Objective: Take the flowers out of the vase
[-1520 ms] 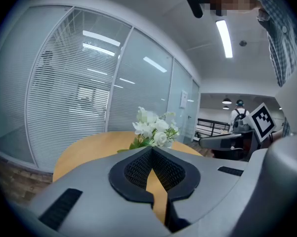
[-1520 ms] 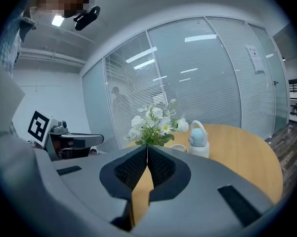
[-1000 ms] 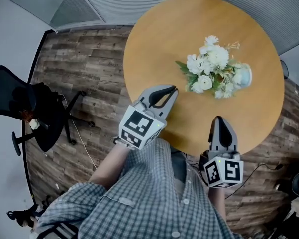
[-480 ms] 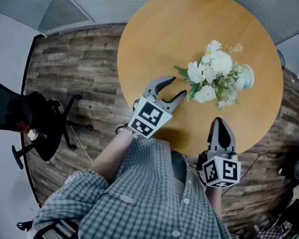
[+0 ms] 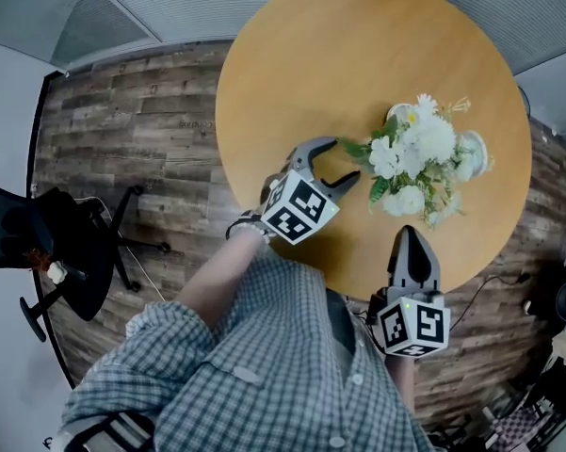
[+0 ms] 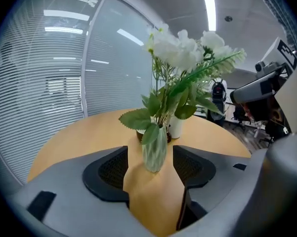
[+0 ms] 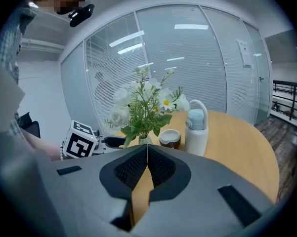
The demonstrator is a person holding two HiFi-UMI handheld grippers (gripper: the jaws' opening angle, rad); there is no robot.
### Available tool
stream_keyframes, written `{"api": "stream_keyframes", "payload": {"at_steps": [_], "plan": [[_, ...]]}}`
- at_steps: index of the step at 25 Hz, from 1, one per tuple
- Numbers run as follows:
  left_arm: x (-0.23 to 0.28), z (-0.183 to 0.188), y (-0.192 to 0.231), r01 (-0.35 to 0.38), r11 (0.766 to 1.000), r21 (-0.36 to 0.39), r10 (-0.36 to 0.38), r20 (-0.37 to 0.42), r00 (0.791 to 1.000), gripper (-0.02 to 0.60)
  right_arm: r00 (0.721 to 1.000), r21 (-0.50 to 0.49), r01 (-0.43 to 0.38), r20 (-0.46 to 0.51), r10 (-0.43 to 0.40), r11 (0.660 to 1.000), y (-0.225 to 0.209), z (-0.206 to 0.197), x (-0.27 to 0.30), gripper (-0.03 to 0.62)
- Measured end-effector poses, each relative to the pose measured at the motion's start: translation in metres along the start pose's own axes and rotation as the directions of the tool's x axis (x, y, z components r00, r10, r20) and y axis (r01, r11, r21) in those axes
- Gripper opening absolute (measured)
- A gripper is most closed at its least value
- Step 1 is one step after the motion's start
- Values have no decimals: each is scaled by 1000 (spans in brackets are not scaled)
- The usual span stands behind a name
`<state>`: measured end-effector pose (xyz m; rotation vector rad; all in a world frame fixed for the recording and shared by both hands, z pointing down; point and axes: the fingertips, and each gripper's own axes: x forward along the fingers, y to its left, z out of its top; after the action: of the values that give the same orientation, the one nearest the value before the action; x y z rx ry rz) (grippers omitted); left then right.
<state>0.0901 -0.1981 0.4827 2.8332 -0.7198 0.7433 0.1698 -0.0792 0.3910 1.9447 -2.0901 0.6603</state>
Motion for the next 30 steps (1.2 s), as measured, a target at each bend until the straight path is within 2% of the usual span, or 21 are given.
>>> {"api": "stream_keyframes", "payload": {"at_steps": [4,8,15,20,24,30], "plan": [[18,-7,3,32,999,-3,-32,-15,999,285,1000,12,19,-24,-19,1000,4,-5,9,11],[36,-9,-2,75,995,58,-73,-25,997,285,997,13,66,-47,-65,998,2,-11,10,11],[61,-13,-9,136,986,96,-133,-34,991,290,992,-28,84,-91,-87,996,4,-24,16,11],[70,-13,-12,134,980,150,-130,-33,991,268,990,-54,81,-114,-87,995,5,-34,22,11],[71,-15,-12,136,981,140,-133,-27,991,261,990,-89,73,-113,-82,993,6,-36,28,11],[68,-14,-15,141,983,120,-141,-12,990,258,997,-152,59,-50,-67,987,3,-28,44,12]]}}
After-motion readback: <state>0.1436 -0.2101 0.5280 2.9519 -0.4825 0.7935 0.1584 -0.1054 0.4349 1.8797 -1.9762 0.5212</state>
